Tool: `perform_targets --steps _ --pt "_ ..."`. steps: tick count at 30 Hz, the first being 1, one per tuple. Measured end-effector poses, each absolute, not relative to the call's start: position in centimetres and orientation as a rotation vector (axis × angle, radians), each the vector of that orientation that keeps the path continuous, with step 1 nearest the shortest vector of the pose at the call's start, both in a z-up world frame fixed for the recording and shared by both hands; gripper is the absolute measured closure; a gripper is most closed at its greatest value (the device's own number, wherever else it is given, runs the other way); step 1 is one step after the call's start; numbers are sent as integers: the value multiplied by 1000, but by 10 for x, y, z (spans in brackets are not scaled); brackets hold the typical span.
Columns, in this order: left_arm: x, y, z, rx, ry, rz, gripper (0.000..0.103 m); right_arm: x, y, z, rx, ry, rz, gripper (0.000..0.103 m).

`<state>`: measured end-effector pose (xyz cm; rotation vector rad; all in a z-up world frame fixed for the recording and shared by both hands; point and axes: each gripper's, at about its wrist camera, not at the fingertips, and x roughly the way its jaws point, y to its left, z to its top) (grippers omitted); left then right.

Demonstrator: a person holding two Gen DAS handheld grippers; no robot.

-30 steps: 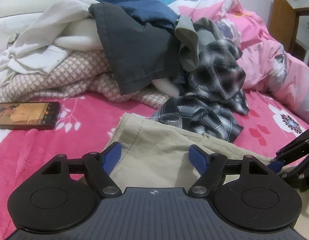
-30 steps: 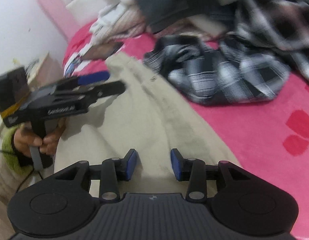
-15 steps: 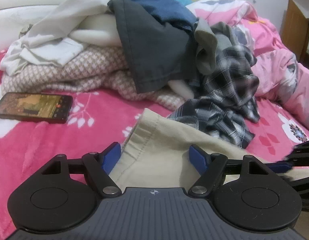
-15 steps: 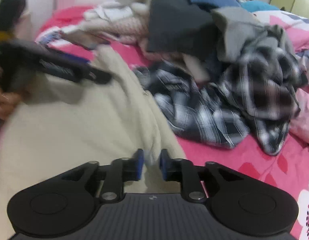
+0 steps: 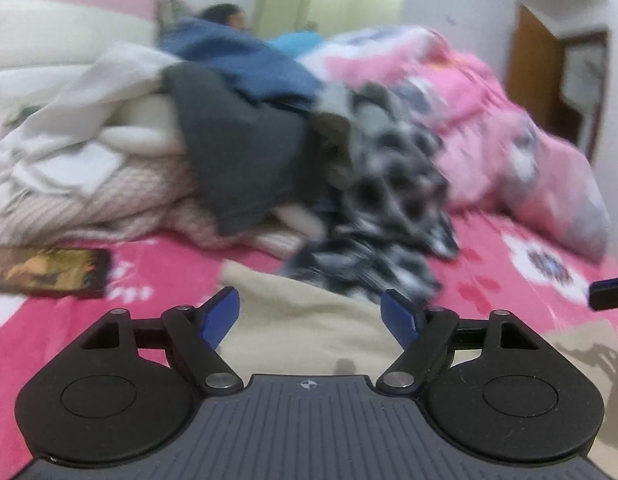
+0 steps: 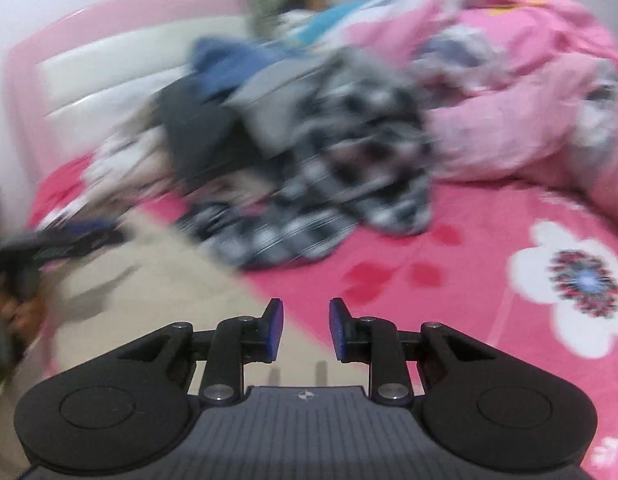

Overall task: Fold clothes
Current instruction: 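Open the right gripper and release the folded trousers onto the bedspread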

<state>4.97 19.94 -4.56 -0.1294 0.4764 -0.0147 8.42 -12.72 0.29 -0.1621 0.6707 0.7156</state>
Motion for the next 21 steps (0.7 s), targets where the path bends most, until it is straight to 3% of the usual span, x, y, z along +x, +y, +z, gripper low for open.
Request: perform_targets --steps 3,5,8,11,16,21 --pt "65 186 -66 -52 590 31 24 85 -127 -32 -168 779 656 83" --pt "65 193 -74 -93 585 24 24 91 -155 -61 -187 804 502 103" --pt "63 196 -71 -100 586 17 24 83 -214 -66 -13 816 370 103" --pt "61 196 -62 -111 587 28 25 60 -231 -39 -40 759 292 100" --pt "43 180 -42 -106 541 -14 24 21 -207 -6 -5 643 482 98" --pt "43 162 -63 -24 620 -27 22 0 -204 -60 -28 793 515 99"
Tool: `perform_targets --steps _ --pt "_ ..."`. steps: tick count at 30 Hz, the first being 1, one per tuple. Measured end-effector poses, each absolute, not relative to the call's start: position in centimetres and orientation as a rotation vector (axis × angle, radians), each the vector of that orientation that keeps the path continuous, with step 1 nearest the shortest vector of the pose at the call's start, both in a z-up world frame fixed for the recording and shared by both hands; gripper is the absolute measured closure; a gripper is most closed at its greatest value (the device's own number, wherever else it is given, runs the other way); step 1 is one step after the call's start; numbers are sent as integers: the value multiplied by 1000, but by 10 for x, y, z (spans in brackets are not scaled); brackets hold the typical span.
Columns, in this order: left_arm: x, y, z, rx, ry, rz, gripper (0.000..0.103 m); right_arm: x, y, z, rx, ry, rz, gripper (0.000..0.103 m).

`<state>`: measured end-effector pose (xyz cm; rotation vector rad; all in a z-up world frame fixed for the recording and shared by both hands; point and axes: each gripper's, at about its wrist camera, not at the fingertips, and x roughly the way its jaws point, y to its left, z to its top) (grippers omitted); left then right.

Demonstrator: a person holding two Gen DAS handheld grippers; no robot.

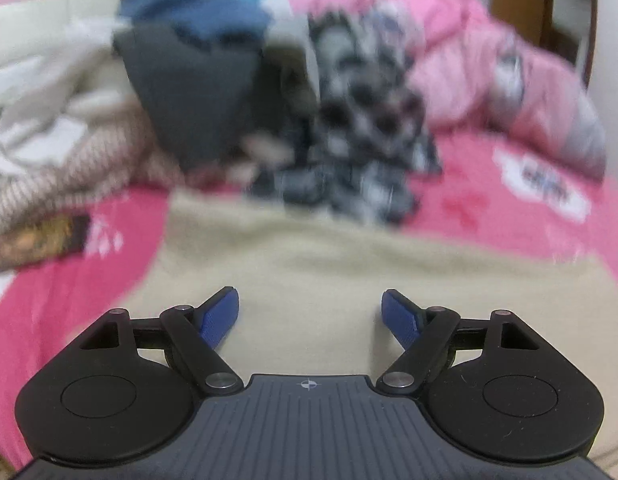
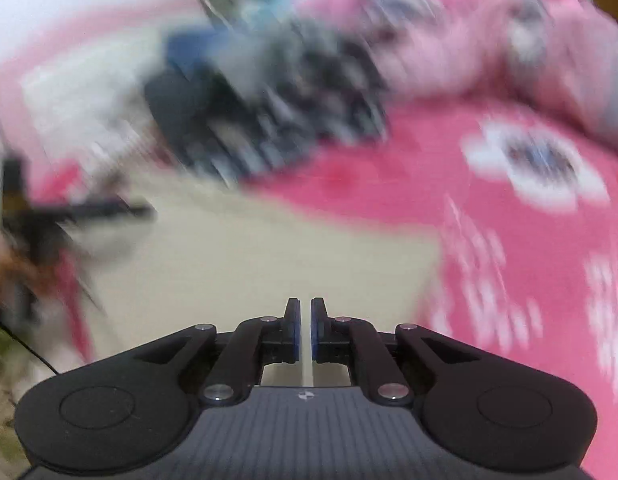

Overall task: Fold clothes
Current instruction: 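Open the right gripper and release the folded trousers onto the bedspread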

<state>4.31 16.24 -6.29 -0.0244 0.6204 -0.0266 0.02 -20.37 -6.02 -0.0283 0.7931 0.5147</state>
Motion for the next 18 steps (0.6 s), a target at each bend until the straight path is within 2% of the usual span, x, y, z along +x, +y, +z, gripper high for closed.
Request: perform_targets --steps 1,3,4,9,11,13,15,18 --pt "44 160 -69 -7 633 -24 22 0 -216 -78 -11 832 452 103" --pt "43 158 -65 14 651 -3 23 -4 -243 -77 177 840 420 103" --pt "39 157 -58 12 644 1 24 -11 -244 -65 177 805 426 99" --pt "5 147 -31 59 558 -38 22 -51 -235 -19 171 633 588 97" --pt "1 141 -42 91 597 -39 21 -67 -225 -28 133 611 677 97" --pt "4 140 -64 101 674 -18 20 -73 -216 -56 97 683 681 96" --pt "1 142 -68 79 677 -6 20 -74 -217 -84 134 727 666 99" --pt "-7 142 -58 70 629 7 21 -74 -227 -61 223 713 643 95"
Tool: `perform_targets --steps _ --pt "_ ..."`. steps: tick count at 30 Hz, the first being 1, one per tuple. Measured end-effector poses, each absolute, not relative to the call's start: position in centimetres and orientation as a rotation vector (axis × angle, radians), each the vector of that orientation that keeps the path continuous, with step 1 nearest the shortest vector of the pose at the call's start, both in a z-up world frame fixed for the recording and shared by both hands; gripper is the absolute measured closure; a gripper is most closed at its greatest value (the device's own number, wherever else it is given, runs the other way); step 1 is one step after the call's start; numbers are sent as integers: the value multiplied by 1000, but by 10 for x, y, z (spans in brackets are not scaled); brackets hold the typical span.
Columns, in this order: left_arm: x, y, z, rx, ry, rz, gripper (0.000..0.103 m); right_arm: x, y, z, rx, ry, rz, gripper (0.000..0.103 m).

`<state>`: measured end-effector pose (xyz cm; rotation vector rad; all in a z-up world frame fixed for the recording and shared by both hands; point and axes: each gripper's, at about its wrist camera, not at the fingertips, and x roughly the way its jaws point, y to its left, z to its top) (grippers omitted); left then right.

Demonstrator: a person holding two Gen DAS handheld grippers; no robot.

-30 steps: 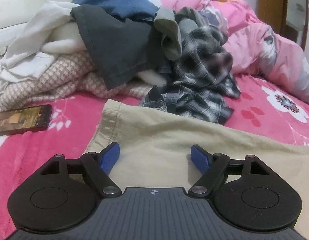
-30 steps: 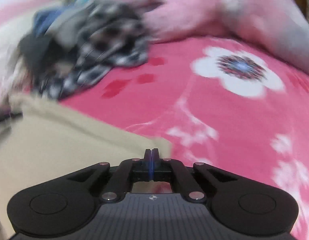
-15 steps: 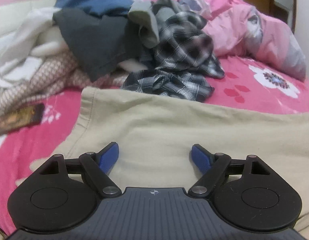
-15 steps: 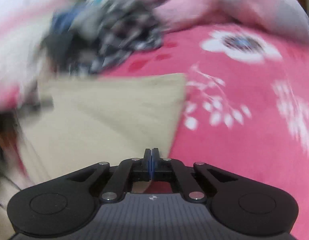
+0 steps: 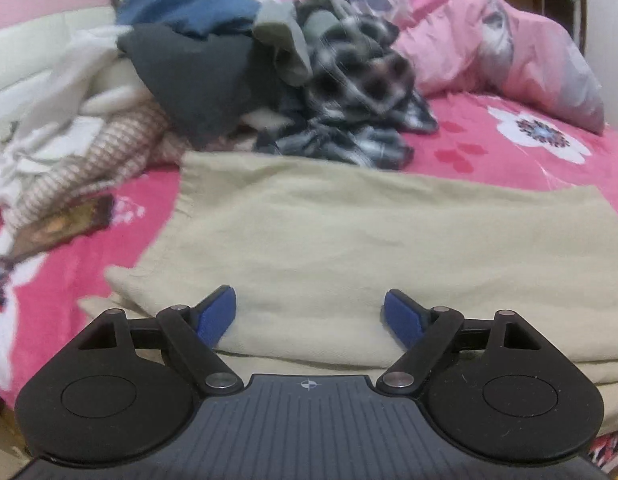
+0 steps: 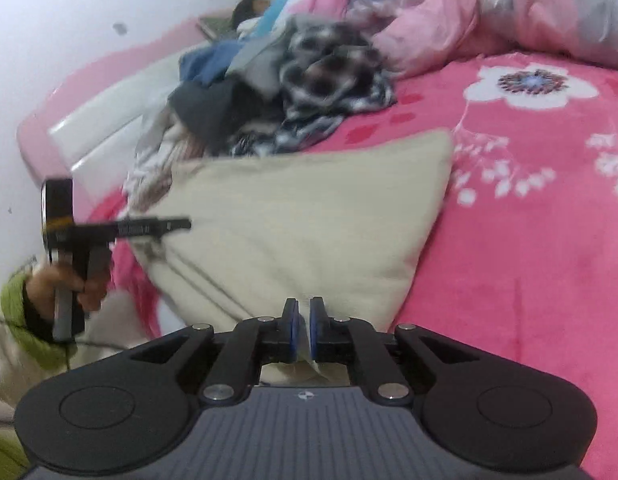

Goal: Fold clothes

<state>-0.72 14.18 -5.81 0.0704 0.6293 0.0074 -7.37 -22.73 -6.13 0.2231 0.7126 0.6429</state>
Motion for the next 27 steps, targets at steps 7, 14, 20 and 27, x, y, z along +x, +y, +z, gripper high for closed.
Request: perform_targets --steps 7,14,20,27 --pt "-3 139 -69 92 649 17 19 -77 -227 -86 110 742 632 94" --pt "-7 143 -64 85 649 36 19 -94 -243 -58 32 710 530 89" --pt "-19 127 -50 102 611 10 19 -106 -235 -44 17 606 613 88" --pt "-48 87 -29 156 558 -136 19 -111 -222 -69 -43 650 629 86"
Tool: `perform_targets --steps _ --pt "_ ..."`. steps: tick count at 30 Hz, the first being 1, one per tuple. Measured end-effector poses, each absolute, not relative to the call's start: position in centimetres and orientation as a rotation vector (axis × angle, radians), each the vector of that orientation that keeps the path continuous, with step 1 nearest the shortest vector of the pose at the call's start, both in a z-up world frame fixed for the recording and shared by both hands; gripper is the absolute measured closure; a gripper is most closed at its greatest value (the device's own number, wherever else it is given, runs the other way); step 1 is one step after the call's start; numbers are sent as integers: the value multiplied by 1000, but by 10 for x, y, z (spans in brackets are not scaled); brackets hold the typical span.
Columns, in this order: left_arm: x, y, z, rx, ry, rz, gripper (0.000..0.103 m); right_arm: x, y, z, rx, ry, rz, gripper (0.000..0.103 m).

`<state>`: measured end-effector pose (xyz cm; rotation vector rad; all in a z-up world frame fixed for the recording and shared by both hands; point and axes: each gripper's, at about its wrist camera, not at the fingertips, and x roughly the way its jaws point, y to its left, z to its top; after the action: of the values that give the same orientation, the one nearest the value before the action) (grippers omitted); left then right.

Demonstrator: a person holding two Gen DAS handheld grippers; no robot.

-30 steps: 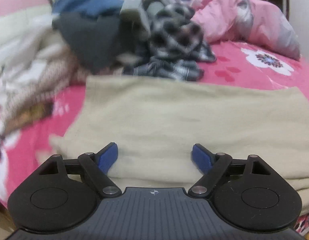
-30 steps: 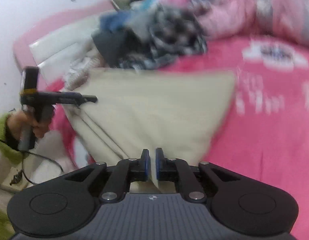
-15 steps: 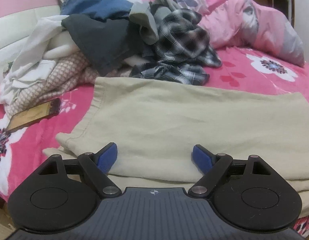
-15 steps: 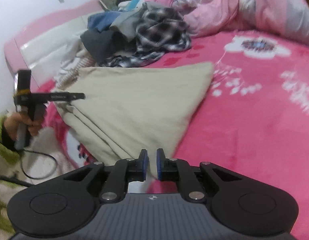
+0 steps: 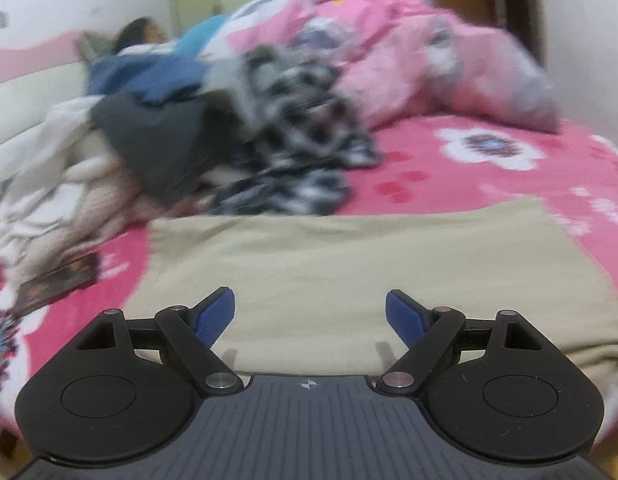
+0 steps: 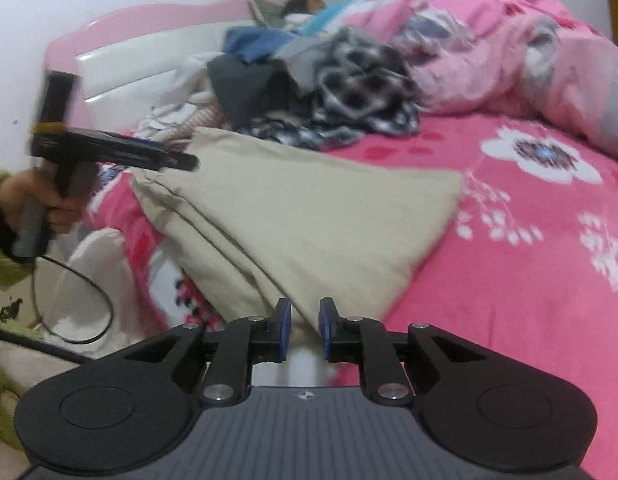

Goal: Fold clothes

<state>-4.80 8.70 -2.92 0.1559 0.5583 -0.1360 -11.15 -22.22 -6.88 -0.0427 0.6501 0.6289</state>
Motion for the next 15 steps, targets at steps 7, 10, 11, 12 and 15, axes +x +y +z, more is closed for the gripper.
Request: perform_targets --steps 7,10,11,12,15 --pt "-75 5 -29 263 540 -533 14 -84 -304 -68 434 744 506 60" --pt "-87 -39 -44 422 514 -666 10 -58 -331 -69 645 770 489 54" --pt "-91 -53 -50 483 500 -698 10 -49 -336 -72 704 785 496 54" --pt "-96 -64 -56 540 484 -719 10 -40 -341 -75 763 800 504 54" --pt "-105 -90 -77 688 447 -747 11 -14 -345 -85 887 873 547 54"
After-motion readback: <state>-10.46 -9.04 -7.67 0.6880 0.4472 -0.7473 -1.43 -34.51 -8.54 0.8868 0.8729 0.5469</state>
